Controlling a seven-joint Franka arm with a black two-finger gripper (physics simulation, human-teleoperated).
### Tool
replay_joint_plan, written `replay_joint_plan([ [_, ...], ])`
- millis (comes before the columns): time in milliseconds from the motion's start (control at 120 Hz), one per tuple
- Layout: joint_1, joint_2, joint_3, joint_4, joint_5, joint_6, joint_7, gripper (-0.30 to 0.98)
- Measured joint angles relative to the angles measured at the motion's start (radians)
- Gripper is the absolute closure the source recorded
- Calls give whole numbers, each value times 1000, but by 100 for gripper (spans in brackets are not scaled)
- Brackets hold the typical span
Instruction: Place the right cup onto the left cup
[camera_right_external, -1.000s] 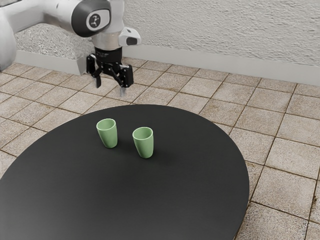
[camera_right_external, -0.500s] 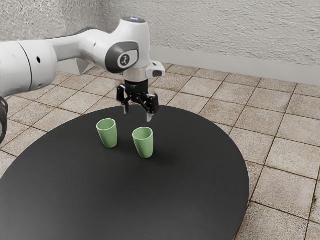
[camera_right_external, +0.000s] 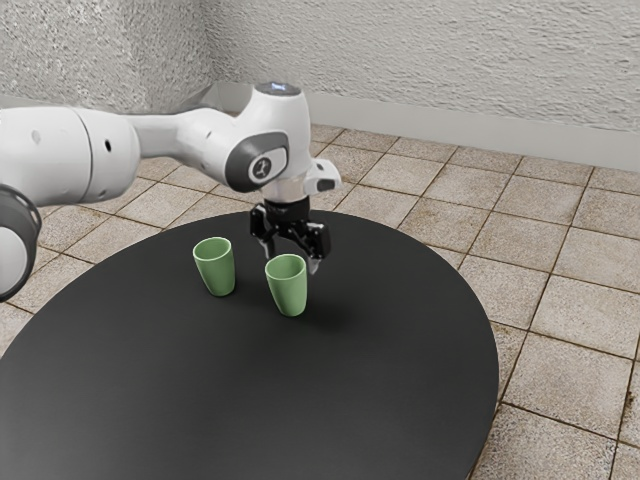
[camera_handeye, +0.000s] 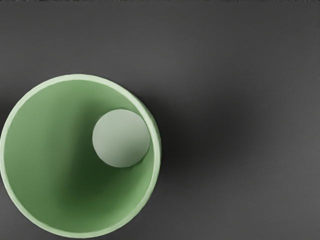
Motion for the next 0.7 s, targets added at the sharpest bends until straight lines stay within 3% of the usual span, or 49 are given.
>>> replay_joint_plan([
  [700,-2,82,7,10,29,116,-11,0],
])
